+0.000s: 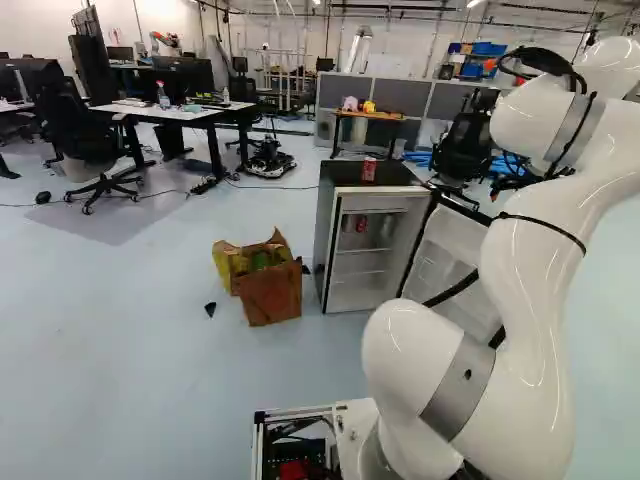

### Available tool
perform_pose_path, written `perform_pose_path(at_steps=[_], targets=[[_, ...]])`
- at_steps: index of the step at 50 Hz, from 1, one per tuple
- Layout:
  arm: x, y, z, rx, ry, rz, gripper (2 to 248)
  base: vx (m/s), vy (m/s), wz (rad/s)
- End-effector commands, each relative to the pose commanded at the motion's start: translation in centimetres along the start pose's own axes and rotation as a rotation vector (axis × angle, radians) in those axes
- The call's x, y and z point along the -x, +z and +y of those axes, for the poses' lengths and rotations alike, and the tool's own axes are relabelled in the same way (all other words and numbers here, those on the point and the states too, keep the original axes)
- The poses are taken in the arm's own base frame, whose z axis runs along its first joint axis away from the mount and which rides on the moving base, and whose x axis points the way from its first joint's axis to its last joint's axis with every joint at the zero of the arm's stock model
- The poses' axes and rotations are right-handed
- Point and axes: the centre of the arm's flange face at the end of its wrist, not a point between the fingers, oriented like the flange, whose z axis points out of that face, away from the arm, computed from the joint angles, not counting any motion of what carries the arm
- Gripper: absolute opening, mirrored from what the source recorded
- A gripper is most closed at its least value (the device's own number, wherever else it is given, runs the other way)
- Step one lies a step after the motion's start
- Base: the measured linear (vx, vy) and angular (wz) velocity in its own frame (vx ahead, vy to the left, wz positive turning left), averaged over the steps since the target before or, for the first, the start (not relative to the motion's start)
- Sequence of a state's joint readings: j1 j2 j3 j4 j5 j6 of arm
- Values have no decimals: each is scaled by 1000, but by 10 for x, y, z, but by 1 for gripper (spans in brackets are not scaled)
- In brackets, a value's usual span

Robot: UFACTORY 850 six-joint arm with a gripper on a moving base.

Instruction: Grab a drink from the fridge

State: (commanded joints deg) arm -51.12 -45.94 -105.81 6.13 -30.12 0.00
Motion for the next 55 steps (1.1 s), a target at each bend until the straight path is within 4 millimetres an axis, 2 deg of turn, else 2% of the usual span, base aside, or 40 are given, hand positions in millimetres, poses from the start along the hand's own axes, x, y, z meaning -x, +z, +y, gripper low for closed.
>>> perform_pose_path(at_steps=[35,55], targets=[[-15,77,-1,-5,-5,-114,247,0,0,0],[-10,77,1,-4,-3,-179,247,0,0,0]])
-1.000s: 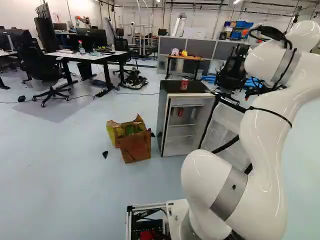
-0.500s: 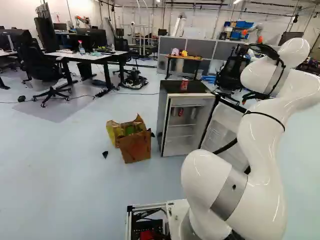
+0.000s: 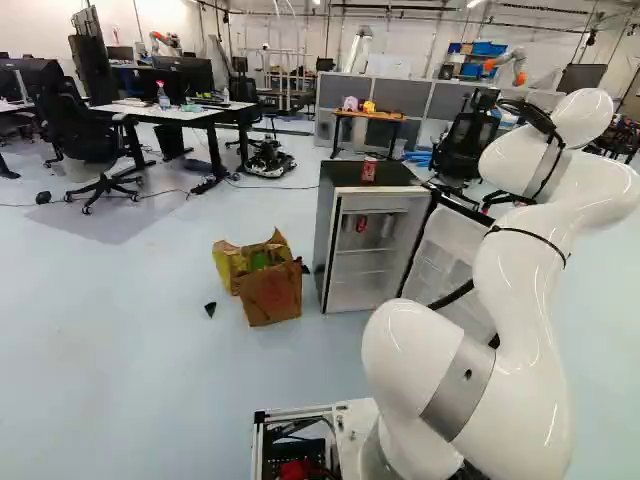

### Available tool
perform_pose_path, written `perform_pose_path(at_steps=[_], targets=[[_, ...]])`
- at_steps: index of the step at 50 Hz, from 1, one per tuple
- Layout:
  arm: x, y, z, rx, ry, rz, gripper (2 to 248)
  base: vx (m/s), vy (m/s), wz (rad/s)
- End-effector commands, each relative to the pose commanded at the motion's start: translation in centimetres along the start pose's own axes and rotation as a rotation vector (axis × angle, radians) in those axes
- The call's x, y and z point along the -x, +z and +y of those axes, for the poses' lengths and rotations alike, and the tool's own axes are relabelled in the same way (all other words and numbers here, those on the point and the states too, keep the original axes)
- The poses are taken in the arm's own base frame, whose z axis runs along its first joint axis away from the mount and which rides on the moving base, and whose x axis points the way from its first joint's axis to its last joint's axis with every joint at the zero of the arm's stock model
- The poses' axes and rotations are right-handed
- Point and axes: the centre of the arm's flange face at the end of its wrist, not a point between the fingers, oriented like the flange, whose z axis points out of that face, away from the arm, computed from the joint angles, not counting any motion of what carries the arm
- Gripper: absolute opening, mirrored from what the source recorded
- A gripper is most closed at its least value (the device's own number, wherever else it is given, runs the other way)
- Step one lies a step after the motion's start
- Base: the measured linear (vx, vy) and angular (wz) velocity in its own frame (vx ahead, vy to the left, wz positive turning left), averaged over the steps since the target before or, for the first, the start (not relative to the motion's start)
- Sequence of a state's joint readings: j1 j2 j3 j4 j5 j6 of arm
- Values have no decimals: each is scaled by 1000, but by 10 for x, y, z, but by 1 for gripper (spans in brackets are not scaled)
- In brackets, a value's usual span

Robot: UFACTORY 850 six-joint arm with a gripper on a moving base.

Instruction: Grab a drink from the fridge

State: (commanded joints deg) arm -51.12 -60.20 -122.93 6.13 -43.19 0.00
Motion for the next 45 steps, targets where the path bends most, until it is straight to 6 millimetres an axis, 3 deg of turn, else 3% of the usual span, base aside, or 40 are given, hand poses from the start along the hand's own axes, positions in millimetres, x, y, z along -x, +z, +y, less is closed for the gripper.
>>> perform_pose_path(at_steps=[45], targets=[[33,-12,28,11,37,-225,247,0,0,0]])
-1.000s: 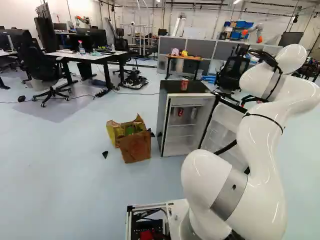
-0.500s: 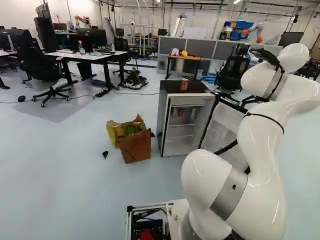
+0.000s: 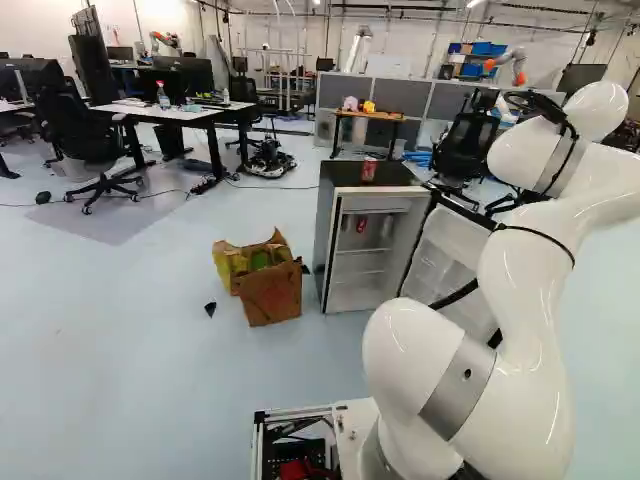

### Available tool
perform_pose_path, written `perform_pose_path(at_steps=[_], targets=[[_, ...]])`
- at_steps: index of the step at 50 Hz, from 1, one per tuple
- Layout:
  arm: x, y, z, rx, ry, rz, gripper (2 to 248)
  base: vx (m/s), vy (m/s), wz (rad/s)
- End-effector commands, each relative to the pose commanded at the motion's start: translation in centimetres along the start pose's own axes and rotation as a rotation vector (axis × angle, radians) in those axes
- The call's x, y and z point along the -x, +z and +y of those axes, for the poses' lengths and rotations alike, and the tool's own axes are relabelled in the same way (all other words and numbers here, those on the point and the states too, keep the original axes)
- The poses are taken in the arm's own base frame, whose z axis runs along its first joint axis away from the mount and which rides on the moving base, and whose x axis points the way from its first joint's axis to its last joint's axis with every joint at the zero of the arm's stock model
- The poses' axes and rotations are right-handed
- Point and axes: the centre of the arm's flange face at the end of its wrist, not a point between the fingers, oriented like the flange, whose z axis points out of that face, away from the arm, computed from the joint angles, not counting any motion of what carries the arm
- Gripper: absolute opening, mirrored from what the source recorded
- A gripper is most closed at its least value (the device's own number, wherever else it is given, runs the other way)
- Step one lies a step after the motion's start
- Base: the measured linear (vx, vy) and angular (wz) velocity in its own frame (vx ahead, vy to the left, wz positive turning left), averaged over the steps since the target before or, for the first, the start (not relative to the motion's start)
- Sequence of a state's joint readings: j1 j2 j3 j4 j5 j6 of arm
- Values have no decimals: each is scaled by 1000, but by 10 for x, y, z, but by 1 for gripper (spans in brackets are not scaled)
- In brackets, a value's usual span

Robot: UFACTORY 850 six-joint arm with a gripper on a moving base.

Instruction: Grab a drink from the fridge

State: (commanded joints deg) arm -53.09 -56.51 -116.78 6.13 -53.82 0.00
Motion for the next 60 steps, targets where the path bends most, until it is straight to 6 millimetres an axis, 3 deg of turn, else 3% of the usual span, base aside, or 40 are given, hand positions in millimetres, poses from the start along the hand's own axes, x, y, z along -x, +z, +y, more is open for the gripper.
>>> perform_pose_path(at_steps=[32,60], targets=[[34,-4,10,3,16,-165,247,0,0,0],[71,-5,-4,6,0,-308,247,0,0,0]])
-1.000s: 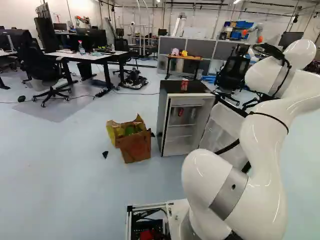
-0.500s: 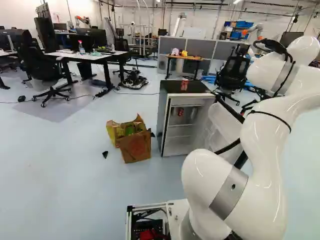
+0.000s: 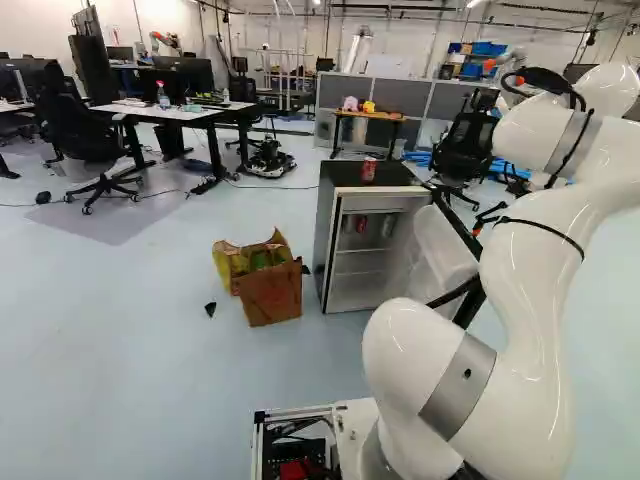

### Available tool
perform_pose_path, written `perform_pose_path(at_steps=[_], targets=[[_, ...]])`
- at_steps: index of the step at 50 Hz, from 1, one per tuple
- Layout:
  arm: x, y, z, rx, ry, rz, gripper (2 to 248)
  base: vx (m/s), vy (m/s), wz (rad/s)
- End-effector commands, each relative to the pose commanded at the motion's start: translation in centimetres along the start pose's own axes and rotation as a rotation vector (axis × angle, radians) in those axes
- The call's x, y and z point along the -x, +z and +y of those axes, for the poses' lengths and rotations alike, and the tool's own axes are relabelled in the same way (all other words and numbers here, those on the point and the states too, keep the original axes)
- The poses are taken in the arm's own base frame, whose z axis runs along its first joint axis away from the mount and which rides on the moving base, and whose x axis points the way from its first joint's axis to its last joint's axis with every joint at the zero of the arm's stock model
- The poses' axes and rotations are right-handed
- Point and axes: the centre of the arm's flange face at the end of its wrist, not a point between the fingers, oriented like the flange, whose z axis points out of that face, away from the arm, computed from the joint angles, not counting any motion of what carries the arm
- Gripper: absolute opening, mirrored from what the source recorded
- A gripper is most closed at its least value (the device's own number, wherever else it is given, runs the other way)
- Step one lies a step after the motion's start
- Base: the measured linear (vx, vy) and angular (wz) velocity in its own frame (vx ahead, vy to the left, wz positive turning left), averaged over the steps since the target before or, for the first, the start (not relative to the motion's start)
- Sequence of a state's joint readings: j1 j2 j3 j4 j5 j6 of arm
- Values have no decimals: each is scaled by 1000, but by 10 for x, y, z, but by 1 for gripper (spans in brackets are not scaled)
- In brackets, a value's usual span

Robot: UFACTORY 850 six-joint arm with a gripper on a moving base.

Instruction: Grab a drink from the fridge

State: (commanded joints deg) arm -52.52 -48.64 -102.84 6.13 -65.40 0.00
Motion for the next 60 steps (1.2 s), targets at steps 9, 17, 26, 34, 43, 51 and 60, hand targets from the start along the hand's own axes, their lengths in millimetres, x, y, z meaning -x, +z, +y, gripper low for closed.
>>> perform_pose_path(at_steps=[9,17,26,34,43,51,60], targets=[[12,4,-7,3,-10,-42,247,0,0,0],[21,7,-15,7,-19,-76,247,0,0,0],[32,11,-25,12,-34,-111,247,0,0,0],[41,15,-34,17,-47,-138,247,0,0,0],[50,19,-45,23,-64,-154,247,0,0,0],[58,23,-55,31,-80,-167,247,0,0,0],[67,28,-65,54,-107,-169,247,0,0,0]])
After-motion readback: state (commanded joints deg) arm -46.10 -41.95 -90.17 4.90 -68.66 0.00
